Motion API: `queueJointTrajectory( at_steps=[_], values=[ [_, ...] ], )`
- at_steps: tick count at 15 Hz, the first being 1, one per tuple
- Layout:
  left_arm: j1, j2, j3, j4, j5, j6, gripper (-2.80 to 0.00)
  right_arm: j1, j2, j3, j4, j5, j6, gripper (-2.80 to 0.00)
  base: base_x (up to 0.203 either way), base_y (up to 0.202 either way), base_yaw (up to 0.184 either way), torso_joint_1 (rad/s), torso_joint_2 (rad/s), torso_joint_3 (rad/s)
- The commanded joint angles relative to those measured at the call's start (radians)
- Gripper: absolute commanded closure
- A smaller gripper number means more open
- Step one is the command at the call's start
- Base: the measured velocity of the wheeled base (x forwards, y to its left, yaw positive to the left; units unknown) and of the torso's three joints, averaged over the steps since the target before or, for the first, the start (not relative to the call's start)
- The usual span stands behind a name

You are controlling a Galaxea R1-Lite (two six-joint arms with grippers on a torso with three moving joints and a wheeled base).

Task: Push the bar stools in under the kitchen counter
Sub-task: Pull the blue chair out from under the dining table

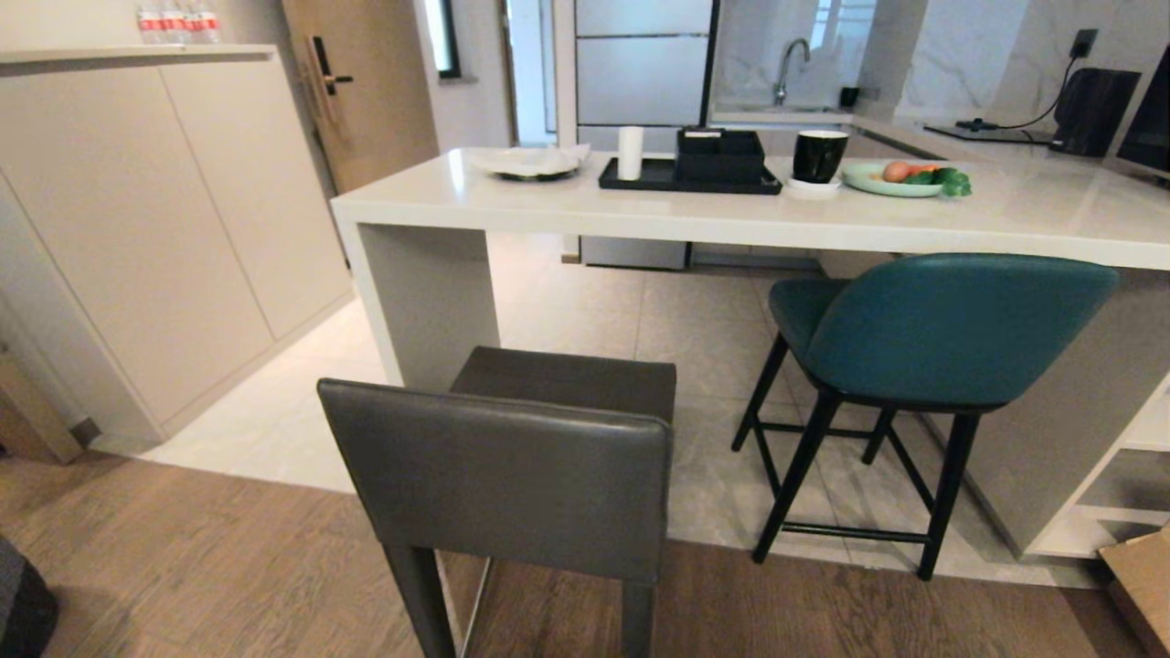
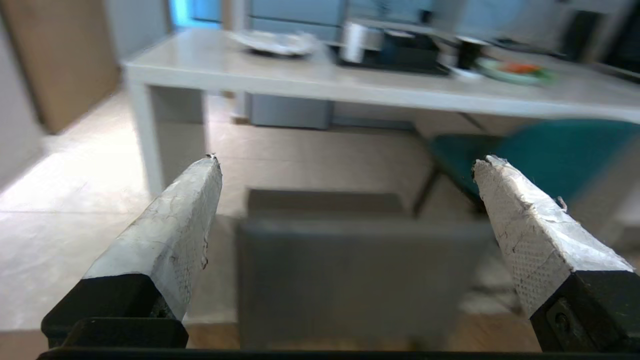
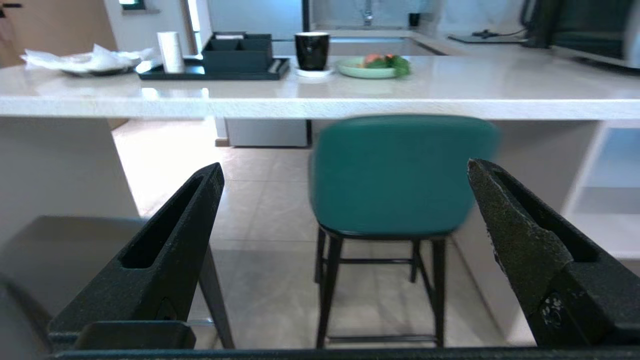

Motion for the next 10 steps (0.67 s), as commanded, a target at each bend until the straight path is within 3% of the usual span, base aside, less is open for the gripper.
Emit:
queueJointTrajectory(
  at_steps=[1, 4, 7, 10],
  values=[
    [-0.014, -0.218, -0.011, 0.171, -0.015, -0.001, -2.8, -0.02, -0.192, 0.019, 0.101, 0.01, -0.004, -2.8, 0.0, 0.0, 0.0, 0.0, 0.0, 0.0],
    [-0.029, -0.405, 0.007, 0.357, -0.034, 0.018, -2.8, -0.031, -0.351, 0.046, 0.25, 0.023, -0.008, -2.8, 0.0, 0.0, 0.0, 0.0, 0.0, 0.0],
    [-0.053, -0.537, 0.138, 0.485, -0.026, 0.14, -2.8, -0.021, -0.384, 0.06, 0.26, 0.024, -0.031, -2.8, 0.0, 0.0, 0.0, 0.0, 0.0, 0.0],
    [-0.055, -0.634, 0.269, 0.501, 0.067, 0.225, -2.8, 0.002, -0.486, 0.034, 0.391, 0.03, -0.037, -2.8, 0.0, 0.0, 0.0, 0.0, 0.0, 0.0]
  ],
)
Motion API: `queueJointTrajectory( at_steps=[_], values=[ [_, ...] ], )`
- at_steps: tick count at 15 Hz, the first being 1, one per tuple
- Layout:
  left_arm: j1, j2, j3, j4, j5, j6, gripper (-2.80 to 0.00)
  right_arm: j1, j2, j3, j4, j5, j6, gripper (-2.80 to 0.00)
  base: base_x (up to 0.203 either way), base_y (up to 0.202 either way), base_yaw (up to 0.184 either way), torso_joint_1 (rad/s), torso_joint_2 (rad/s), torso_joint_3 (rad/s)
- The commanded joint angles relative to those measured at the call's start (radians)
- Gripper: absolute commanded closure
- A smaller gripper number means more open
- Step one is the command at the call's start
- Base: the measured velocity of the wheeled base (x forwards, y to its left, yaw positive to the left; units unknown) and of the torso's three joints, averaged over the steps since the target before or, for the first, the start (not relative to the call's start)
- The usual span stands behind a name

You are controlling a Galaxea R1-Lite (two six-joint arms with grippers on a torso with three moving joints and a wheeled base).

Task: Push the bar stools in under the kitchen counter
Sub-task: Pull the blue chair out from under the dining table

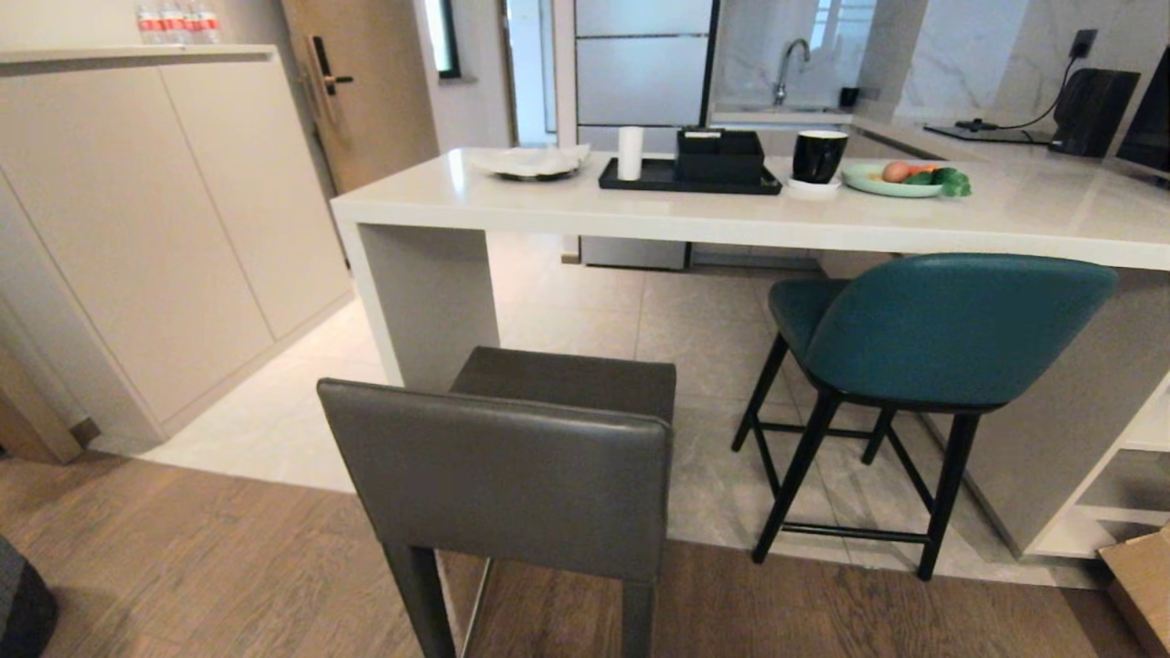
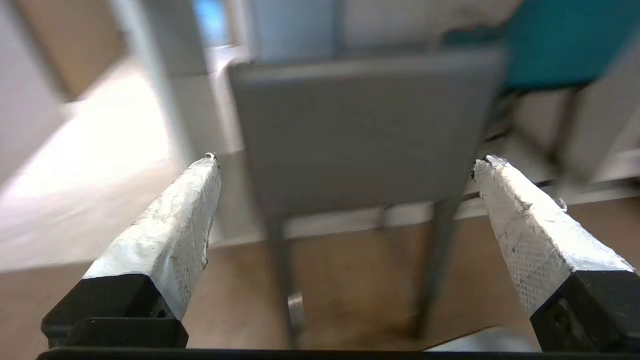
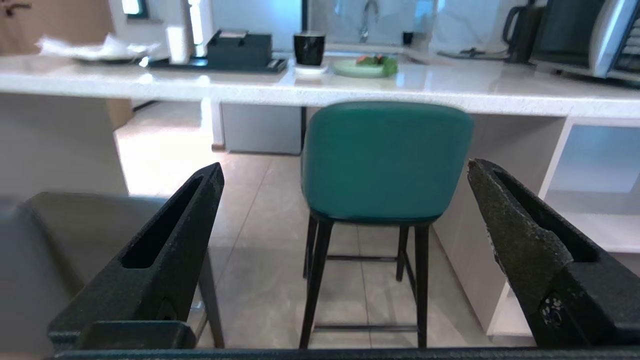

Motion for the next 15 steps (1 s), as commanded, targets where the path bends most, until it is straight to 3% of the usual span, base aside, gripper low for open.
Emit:
queueJointTrajectory(
  at_steps=[1, 3, 5, 6, 11, 15],
  values=[
    [-0.002, -0.068, 0.058, 0.0, 0.053, -0.002, -2.8, 0.011, -0.122, -0.017, 0.137, 0.012, -0.002, -2.8, 0.0, 0.0, 0.0, 0.0, 0.0, 0.0],
    [-0.002, -0.069, 0.098, -0.001, 0.07, -0.015, -2.8, 0.013, -0.171, -0.001, 0.26, 0.03, 0.004, -2.8, 0.0, 0.0, 0.0, 0.0, 0.0, 0.0],
    [-0.001, -0.069, 0.16, -0.004, 0.082, 0.014, -2.8, 0.013, -0.17, 0.08, 0.229, 0.048, 0.007, -2.8, 0.0, 0.0, 0.0, 0.0, 0.0, 0.0],
    [-0.001, -0.069, 0.188, -0.007, 0.119, 0.025, -2.8, 0.013, -0.17, 0.125, 0.212, 0.053, 0.005, -2.8, 0.0, 0.0, 0.0, 0.0, 0.0, 0.0],
    [-0.002, -0.069, 0.242, -0.058, 0.129, -0.024, -2.8, 0.013, -0.17, 0.358, 0.037, 0.068, -0.036, -2.8, 0.0, 0.0, 0.0, 0.0, 0.0, 0.0],
    [-0.001, -0.069, 0.227, -0.06, 0.149, 0.004, -2.8, 0.014, -0.17, 0.366, 0.056, 0.129, -0.05, -2.8, 0.0, 0.0, 0.0, 0.0, 0.0, 0.0]
  ],
)
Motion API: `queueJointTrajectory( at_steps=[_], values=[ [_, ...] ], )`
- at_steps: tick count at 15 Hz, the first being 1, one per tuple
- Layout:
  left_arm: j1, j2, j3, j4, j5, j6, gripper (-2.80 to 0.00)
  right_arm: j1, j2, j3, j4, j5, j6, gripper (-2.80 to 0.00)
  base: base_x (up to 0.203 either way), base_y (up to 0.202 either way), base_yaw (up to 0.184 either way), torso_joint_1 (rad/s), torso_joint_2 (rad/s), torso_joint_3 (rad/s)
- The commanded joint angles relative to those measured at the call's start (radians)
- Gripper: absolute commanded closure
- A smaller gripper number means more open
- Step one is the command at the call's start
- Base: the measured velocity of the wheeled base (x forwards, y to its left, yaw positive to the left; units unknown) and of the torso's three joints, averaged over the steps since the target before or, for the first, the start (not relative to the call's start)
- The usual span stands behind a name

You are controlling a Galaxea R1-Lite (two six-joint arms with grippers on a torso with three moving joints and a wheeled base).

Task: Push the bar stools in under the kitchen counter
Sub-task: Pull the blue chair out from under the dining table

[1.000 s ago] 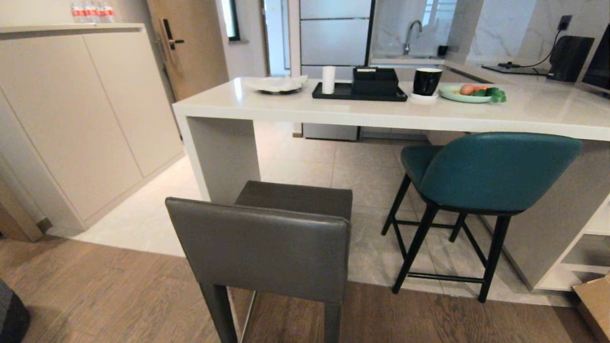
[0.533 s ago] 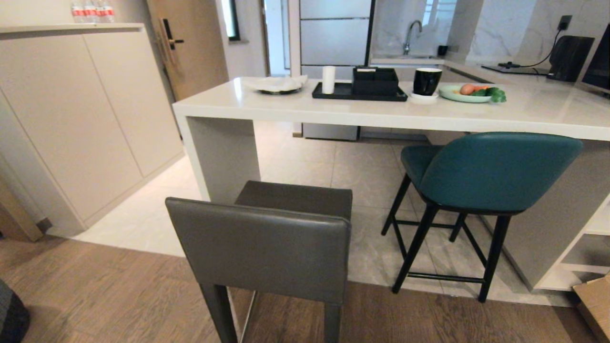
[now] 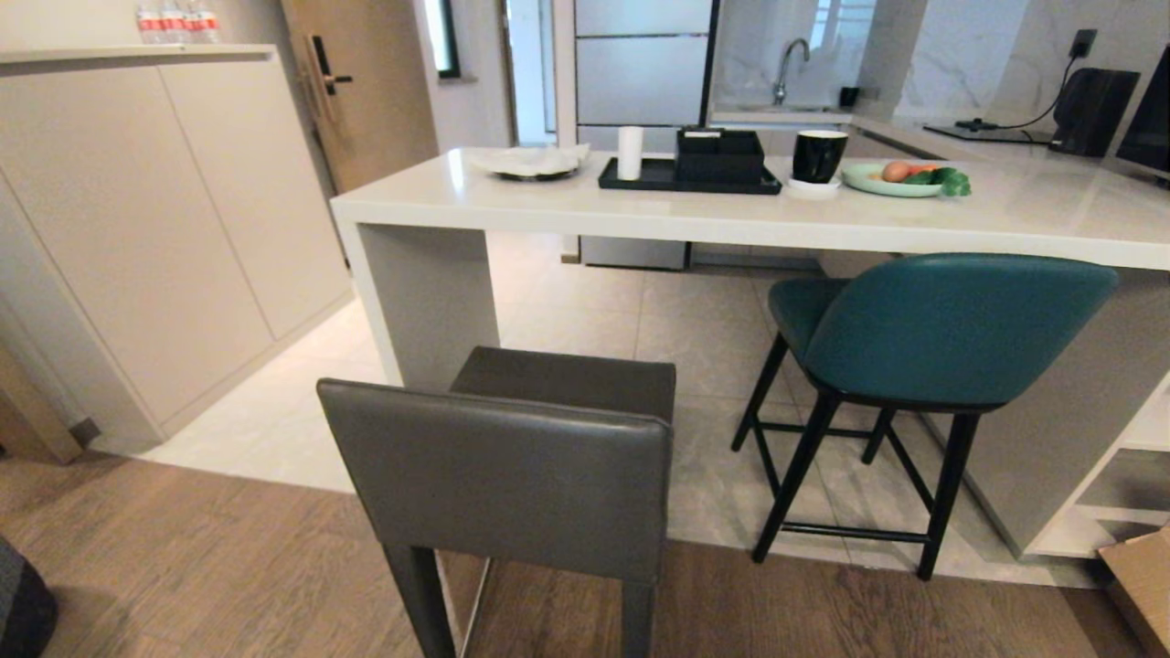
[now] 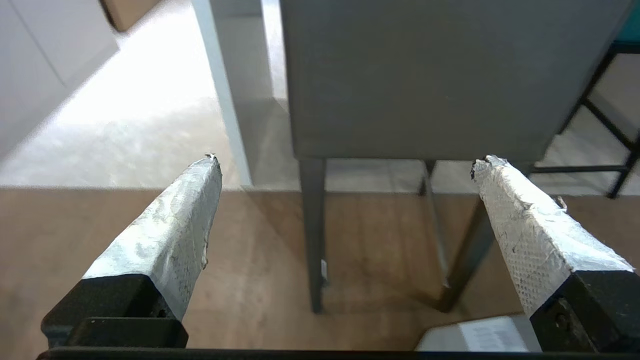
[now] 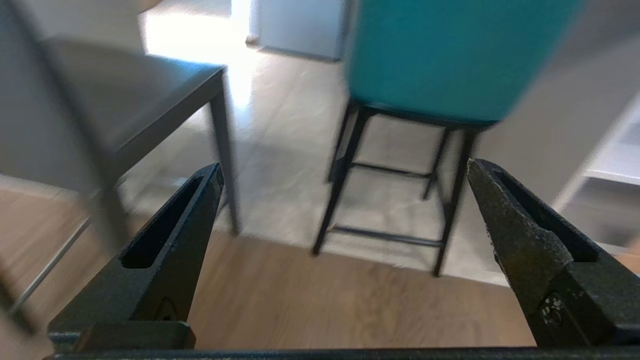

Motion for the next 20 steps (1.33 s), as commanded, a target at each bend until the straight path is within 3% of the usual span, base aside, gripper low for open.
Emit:
queueJointTrajectory(
  at_steps=[1, 3, 5, 7, 12, 14, 17, 18, 20],
  values=[
    [0.0, 0.003, 0.004, 0.0, 0.008, 0.025, -2.8, 0.002, 0.002, 0.004, 0.019, 0.009, 0.005, -2.8, 0.0, 0.0, 0.0, 0.0, 0.0, 0.0],
    [-0.001, 0.004, 0.047, -0.052, 0.014, 0.07, -2.8, 0.0, 0.002, 0.004, 0.054, 0.004, 0.004, -2.8, 0.0, 0.0, 0.0, 0.0, 0.0, 0.0],
    [-0.001, 0.004, 0.053, -0.069, 0.034, 0.056, -2.8, 0.002, 0.002, 0.004, 0.054, 0.003, 0.006, -2.8, 0.0, 0.0, 0.0, 0.0, 0.0, 0.0],
    [-0.001, 0.004, 0.094, -0.077, 0.191, 0.029, -2.8, 0.002, 0.002, 0.004, 0.053, -0.017, 0.021, -2.8, 0.0, 0.0, 0.0, 0.0, 0.0, 0.0],
    [-0.001, 0.004, 0.098, -0.093, 0.185, -0.017, -2.8, 0.002, 0.002, 0.004, 0.053, -0.023, 0.032, -2.8, 0.0, 0.0, 0.0, 0.0, 0.0, 0.0],
    [-0.001, 0.004, 0.098, -0.092, 0.195, -0.072, -2.8, 0.001, 0.002, 0.004, 0.052, -0.023, 0.037, -2.8, 0.0, 0.0, 0.0, 0.0, 0.0, 0.0],
    [0.0, 0.004, 0.096, -0.088, 0.188, -0.057, -2.8, 0.002, 0.002, 0.004, 0.052, -0.021, 0.05, -2.8, 0.0, 0.0, 0.0, 0.0, 0.0, 0.0],
    [0.0, 0.004, 0.096, -0.088, 0.182, -0.047, -2.8, 0.002, 0.002, 0.004, 0.051, -0.023, 0.06, 0.0, 0.0, 0.0, 0.0, 0.0, 0.0, 0.0],
    [0.0, 0.004, 0.096, -0.09, 0.183, -0.047, -2.8, 0.0, 0.002, 0.004, 0.049, -0.027, 0.089, 0.0, 0.0, 0.0, 0.0, 0.0, 0.0, 0.0]
  ],
)
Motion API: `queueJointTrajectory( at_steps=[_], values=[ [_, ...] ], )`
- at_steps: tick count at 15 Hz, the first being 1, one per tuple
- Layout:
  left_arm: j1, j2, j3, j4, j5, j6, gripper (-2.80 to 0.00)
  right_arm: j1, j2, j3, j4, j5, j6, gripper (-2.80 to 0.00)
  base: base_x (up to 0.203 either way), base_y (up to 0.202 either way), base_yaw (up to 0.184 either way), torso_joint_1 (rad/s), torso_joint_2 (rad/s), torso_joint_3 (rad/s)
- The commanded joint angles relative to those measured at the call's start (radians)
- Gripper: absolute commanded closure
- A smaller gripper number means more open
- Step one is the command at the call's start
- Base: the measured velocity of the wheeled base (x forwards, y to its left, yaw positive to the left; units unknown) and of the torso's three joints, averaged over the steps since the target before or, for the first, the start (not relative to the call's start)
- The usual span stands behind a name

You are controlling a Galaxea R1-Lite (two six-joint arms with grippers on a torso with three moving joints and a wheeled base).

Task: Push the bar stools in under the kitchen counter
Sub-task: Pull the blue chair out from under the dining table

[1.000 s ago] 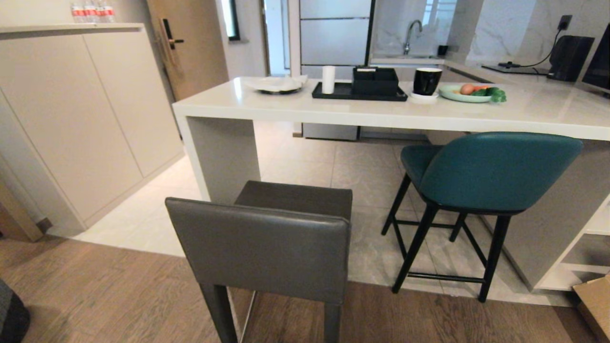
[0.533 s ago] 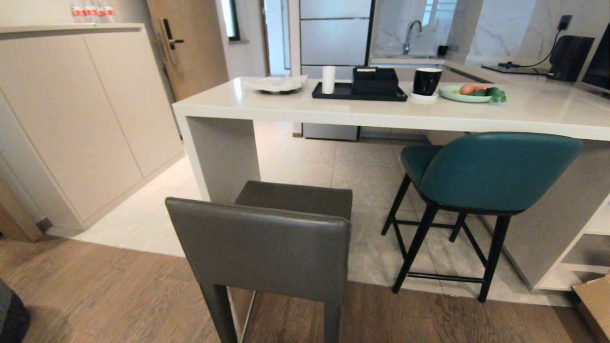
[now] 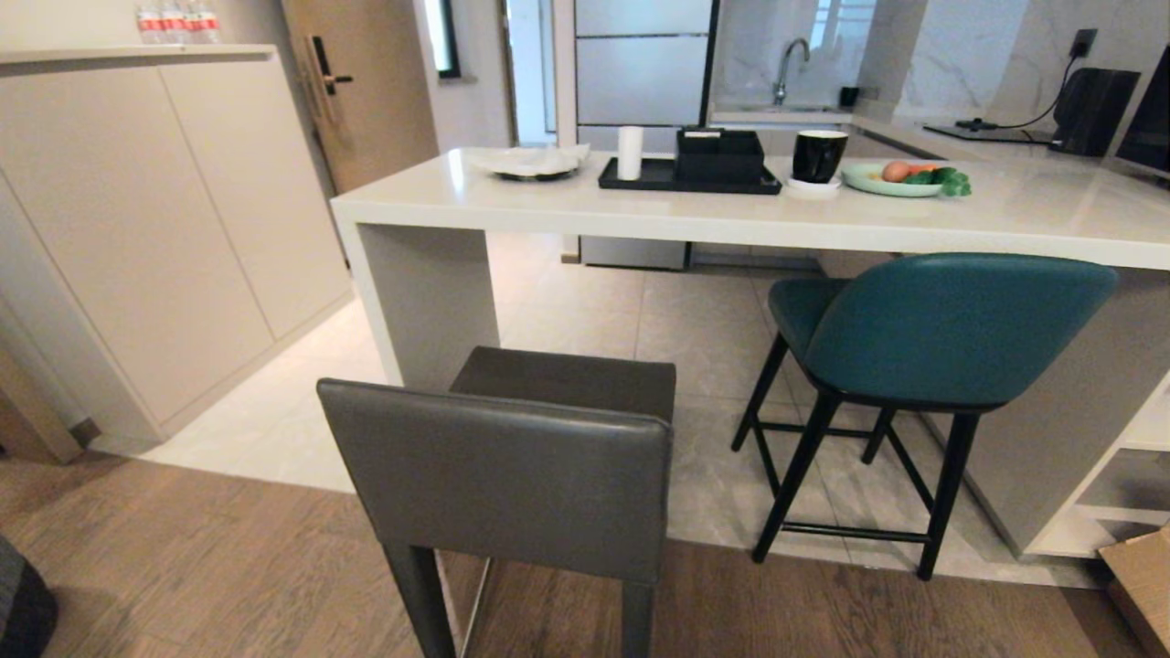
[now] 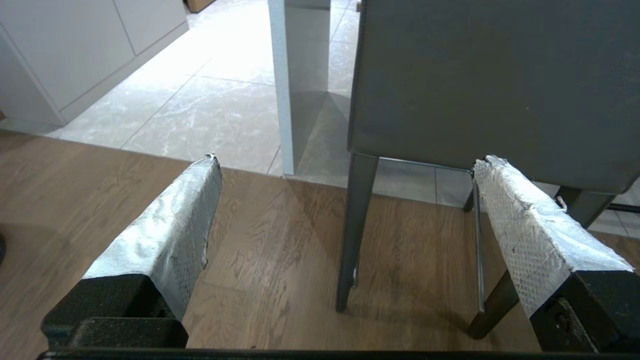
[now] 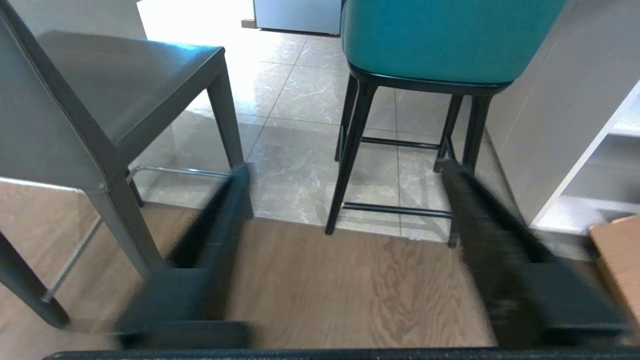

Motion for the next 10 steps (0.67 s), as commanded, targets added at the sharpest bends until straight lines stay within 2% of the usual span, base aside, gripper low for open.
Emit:
queueJointTrajectory(
  at_steps=[1, 3, 7, 10],
  values=[
    [0.0, 0.003, 0.002, -0.004, 0.003, -0.001, -2.8, 0.001, 0.002, 0.0, -0.004, 0.0, 0.007, 0.0, 0.0, 0.0, 0.0, 0.0, 0.0, 0.0],
    [-0.002, 0.003, 0.002, -0.004, 0.01, -0.019, -2.8, 0.001, 0.002, 0.0, -0.004, 0.0, 0.008, 0.0, 0.0, 0.0, 0.0, 0.0, 0.0, 0.0],
    [-0.002, 0.003, 0.002, -0.004, 0.006, -0.016, -2.8, -0.001, 0.002, 0.0, -0.004, -0.015, 0.014, 0.0, 0.0, 0.0, 0.0, 0.0, 0.0, 0.0],
    [-0.002, 0.003, 0.002, -0.004, 0.004, -0.016, -2.8, -0.001, 0.002, 0.0, -0.004, -0.025, 0.051, 0.0, 0.0, 0.0, 0.0, 0.0, 0.0, 0.0]
  ],
)
